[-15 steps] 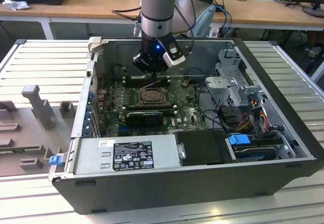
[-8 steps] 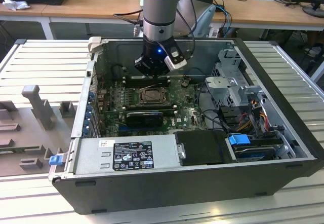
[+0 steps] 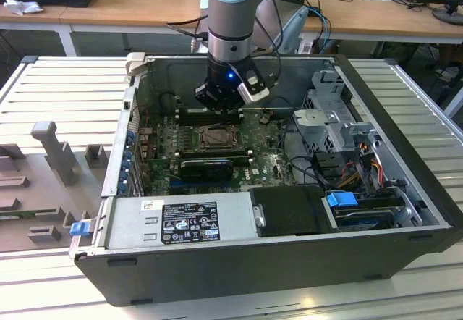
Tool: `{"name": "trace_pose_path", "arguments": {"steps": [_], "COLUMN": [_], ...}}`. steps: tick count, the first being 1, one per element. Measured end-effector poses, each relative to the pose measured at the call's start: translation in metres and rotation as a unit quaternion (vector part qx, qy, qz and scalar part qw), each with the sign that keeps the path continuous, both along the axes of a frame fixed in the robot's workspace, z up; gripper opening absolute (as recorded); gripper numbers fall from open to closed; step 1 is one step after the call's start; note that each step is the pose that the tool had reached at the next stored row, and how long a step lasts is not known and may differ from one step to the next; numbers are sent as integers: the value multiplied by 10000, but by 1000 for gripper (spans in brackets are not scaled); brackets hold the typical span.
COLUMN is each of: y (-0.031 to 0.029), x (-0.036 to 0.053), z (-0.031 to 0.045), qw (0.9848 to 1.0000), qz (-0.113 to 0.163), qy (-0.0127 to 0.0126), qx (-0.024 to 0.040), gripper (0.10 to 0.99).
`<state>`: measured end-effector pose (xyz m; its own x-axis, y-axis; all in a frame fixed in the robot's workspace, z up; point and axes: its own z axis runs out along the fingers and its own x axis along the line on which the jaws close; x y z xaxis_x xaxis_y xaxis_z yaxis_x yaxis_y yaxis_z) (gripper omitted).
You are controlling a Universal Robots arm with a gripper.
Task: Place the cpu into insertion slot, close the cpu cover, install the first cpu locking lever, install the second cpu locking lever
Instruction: 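Install the first cpu locking lever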
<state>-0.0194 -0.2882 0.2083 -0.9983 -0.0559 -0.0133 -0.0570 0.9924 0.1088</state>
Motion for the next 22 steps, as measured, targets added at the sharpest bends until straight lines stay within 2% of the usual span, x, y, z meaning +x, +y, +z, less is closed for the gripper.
{"name": "trace_pose_path", "arguments": {"steps": [10, 19, 22], "y": [0, -1, -1], "x": [9, 8, 8], "z": [-50, -38, -38], "qw": [10000, 10000, 9999], "qz": [0, 0, -1], "qy": [0, 0, 1], "qx": [-9, -60, -101], "gripper": [106, 106, 106]}}
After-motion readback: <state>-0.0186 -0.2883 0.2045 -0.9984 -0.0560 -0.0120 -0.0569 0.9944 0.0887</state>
